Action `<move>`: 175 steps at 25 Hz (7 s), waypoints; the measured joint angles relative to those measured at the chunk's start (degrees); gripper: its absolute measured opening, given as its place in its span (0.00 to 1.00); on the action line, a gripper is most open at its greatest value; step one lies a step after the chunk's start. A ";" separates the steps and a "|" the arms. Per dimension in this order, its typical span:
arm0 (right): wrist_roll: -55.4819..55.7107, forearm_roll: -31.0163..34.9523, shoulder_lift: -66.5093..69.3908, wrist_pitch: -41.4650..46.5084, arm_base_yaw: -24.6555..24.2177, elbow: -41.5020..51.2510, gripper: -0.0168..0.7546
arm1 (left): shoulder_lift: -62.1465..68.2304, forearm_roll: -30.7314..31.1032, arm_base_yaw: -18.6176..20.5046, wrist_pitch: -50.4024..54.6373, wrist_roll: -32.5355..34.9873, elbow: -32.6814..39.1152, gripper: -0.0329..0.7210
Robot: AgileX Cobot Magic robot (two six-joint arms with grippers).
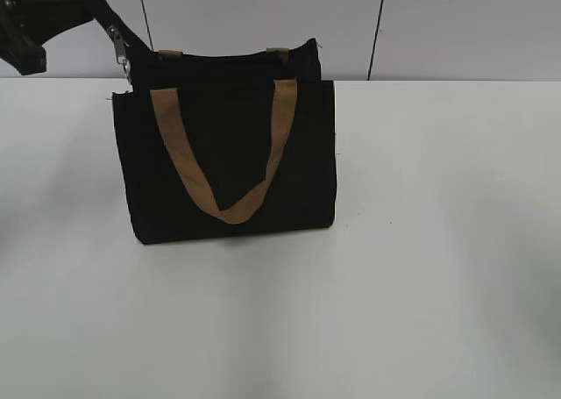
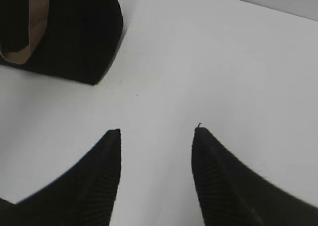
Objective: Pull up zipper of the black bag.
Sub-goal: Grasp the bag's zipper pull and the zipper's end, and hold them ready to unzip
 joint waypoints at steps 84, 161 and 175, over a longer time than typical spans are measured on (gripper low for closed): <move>-9.06 18.90 81.51 -31.18 42.92 -53.08 0.00 | 0.00 -4.48 -0.06 1.32 0.00 0.00 0.08; 22.52 -3.80 72.88 -5.97 24.55 -53.58 0.02 | -3.49 -5.59 -0.33 8.39 0.00 0.11 0.08; 20.54 -4.24 69.95 -5.97 24.55 -53.58 0.42 | -4.10 8.80 -0.21 17.83 -9.46 0.06 0.42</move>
